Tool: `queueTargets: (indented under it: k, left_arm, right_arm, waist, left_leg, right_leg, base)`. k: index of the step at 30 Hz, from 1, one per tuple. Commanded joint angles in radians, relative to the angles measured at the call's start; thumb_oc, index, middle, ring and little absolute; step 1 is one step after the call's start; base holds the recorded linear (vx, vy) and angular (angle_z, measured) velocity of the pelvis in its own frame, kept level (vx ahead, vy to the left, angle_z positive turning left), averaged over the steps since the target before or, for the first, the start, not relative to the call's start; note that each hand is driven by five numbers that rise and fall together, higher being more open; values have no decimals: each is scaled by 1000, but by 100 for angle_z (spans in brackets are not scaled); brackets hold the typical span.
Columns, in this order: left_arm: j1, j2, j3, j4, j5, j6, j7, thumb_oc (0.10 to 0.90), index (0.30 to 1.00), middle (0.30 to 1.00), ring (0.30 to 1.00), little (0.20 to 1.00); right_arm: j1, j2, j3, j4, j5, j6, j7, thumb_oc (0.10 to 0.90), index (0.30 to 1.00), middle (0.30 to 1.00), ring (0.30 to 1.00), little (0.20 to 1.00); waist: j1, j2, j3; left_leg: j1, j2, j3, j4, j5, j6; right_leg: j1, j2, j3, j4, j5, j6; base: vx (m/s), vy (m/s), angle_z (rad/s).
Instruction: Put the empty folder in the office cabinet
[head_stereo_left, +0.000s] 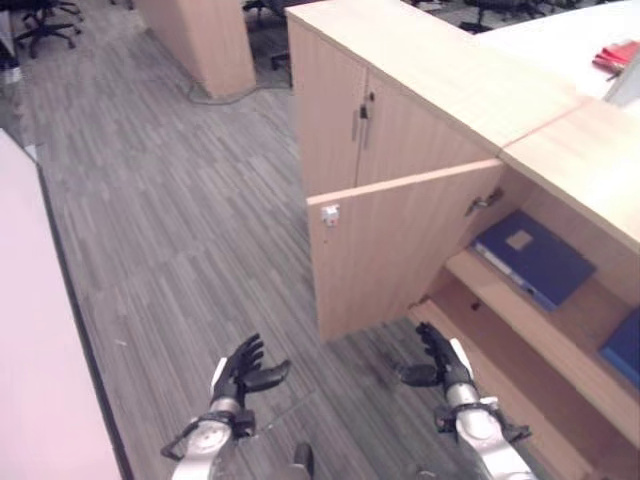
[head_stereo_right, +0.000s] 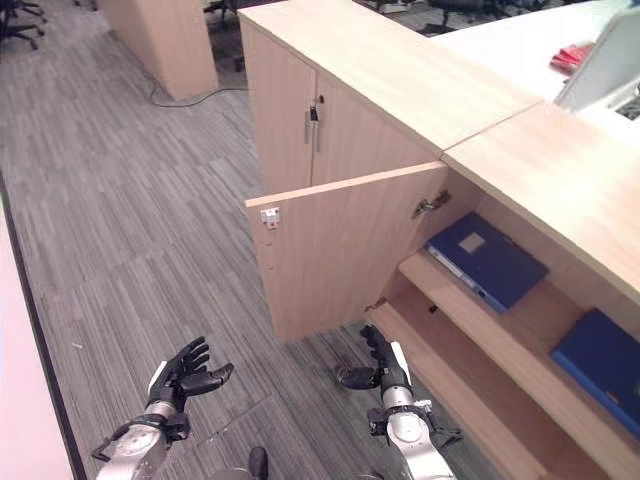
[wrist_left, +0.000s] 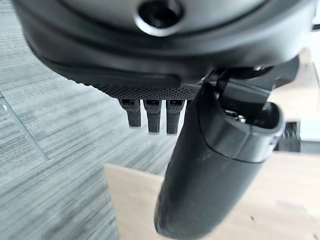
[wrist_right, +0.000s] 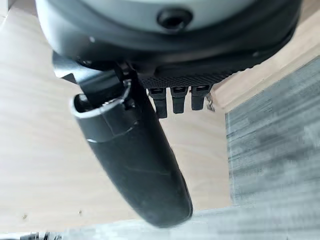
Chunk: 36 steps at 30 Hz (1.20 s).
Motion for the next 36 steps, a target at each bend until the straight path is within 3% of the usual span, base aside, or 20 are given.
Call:
queueTargets:
  k: [1,7,15,20,22,29,36]
  left_arm:
    - [-11,-10,31,1,-25,-81,-30,800,900,900,900,900]
    - [0,-50,54,-12,-23,-90,-48,800,900,900,900,900]
    - [-81,-35,85,-7,3,-106,-9,800,900,900,900,900]
    - [-215,39,96,55,13,-110,31,800,900,900,900,900]
    - [-303,113,96,114,17,-108,41,800,900,900,900,900]
    - [-519,255,71,261,-10,-108,39,800,900,900,900,900]
    - [-688,295,16,337,-56,-106,31,800,900,900,900,900]
  right_arm:
    - [-20,-63,-54,-54,11,-98,1,800,900,900,900,900]
    - [1,-53,-62,-19,0,-111,19,800,900,900,900,900]
    - [17,-49,-30,-28,9,-110,47,800,900,900,900,900]
    - [27,-65,13,-39,19,-108,77,800,900,900,900,900]
    - [40,-76,31,-49,24,-109,96,800,900,900,900,900]
    - [61,-101,51,-64,45,-117,131,800,900,900,900,900]
    - [60,-112,57,-63,57,-112,142,800,900,900,900,900]
  waist:
    - [16,35,-40]
    - [18,33,-75]
    - [-14,31,-95]
    - [-58,35,-115]
    - [-86,36,-122]
    - [-142,37,-134]
    - [-177,32,-134]
  left_leg:
    - [31,26,5,-26,-67,-57]
    - [56,41,9,-37,-63,-73]
    - [97,59,39,-46,-69,-83]
    - [127,68,86,-49,-76,-87]
    - [138,71,106,-49,-81,-89]
    - [150,72,142,-49,-86,-92]
    - [150,67,162,-49,-89,-88]
  right_leg:
    - [11,0,-35,49,-5,24]
    - [92,17,-50,-58,21,22]
    - [110,26,-45,-78,26,17]
    - [107,34,-18,-81,34,19]
    - [104,36,-3,-81,39,22]
    - [84,37,29,-78,59,33]
    - [63,34,54,-74,75,43]
  base:
    - [51,-41,78]
    - [44,-25,11]
    - [12,-9,-9]
    - [30,25,-28]
    - [24,27,-27]
    - [9,21,-17]
    - [1,18,-12]
